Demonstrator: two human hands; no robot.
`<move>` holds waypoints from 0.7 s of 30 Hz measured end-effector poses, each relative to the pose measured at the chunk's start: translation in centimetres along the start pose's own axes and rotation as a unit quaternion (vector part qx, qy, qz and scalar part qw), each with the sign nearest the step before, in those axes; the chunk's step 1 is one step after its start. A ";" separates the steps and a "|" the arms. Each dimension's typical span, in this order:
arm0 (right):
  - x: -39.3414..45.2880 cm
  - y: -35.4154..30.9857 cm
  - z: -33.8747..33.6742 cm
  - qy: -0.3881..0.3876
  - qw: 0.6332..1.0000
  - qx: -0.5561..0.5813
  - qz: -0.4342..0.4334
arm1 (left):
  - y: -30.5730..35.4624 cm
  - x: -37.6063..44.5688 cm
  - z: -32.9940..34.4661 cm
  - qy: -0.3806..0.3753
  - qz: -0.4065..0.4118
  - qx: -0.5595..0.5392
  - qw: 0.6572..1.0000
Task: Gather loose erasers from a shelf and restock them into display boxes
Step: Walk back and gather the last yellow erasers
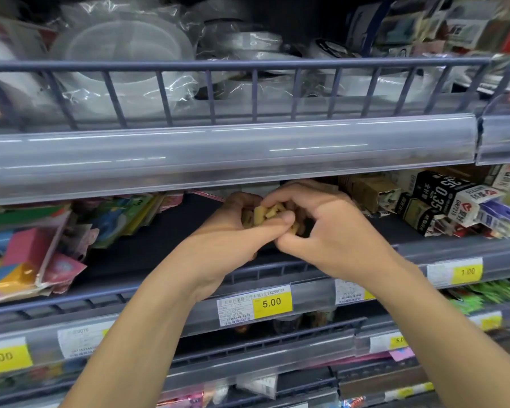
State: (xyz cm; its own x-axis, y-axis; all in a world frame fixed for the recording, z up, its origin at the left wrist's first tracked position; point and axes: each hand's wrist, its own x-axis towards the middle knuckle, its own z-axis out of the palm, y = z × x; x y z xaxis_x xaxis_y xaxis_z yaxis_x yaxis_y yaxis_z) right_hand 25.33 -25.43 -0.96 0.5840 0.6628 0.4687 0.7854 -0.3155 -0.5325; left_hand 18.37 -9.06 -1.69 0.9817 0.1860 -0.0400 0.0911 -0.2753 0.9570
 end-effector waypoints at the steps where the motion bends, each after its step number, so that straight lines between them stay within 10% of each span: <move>1: -0.1 -0.3 0.5 0.013 1.000 -0.002 -0.010 | 0.1 -0.1 0.0 -0.005 0.006 -0.006 1.000; 18: 0.7 1.6 -0.7 -0.053 0.991 0.105 0.061 | -0.8 1.0 -0.3 0.041 0.002 -0.122 0.992; 21: 2.5 5.0 -2.4 -0.057 0.988 -0.036 0.139 | -0.7 1.2 -0.5 0.054 -0.005 -0.130 0.990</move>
State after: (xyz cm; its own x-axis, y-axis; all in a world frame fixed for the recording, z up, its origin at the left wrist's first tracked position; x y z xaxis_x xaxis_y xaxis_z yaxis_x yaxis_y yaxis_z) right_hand 31.21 -26.96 -0.71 0.7559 0.6147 0.2255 0.6121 -0.5412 -0.5765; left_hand 19.35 -8.17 -2.28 0.9563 0.2905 -0.0319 0.0406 -0.0239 0.9989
